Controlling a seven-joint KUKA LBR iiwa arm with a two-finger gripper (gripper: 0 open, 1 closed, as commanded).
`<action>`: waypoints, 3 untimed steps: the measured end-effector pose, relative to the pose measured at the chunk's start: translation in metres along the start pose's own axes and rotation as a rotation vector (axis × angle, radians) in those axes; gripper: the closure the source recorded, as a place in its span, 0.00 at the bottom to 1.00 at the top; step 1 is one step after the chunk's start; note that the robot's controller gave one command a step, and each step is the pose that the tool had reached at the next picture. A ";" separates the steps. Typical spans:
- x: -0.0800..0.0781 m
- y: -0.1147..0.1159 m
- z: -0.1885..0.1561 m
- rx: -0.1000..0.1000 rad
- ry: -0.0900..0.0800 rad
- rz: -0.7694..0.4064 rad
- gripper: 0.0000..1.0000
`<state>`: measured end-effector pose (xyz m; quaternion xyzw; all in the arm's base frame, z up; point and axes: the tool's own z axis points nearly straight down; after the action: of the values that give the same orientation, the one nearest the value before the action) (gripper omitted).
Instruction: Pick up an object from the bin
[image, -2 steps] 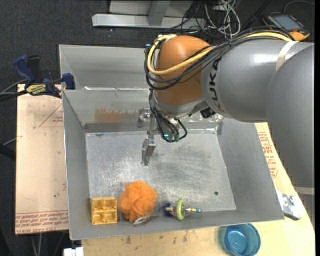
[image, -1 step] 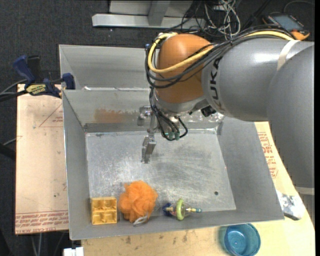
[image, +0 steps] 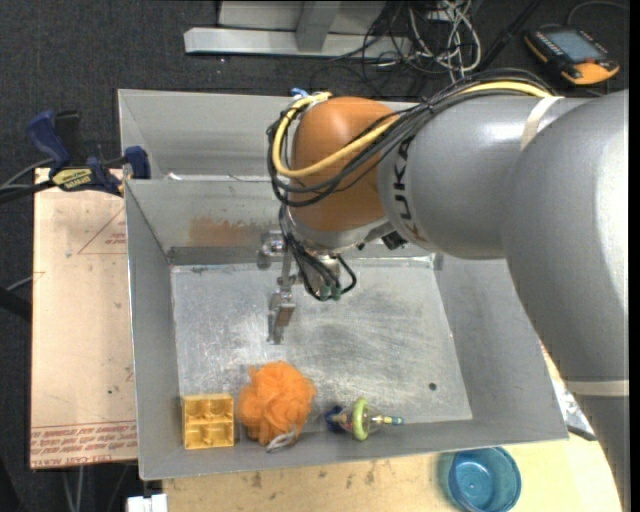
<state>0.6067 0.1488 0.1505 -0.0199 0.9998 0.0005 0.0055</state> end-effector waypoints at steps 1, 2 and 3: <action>0.017 -0.015 0.035 -0.004 0.014 0.033 0.00; 0.042 -0.038 0.050 0.002 0.009 0.077 0.00; 0.074 -0.017 0.065 0.000 0.005 -0.168 0.00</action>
Offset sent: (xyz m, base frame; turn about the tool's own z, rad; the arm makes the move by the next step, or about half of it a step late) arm -0.0648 -0.0314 -0.0660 -0.0573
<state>0.5341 0.1290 0.0843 -0.1035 0.9946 0.0001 0.0029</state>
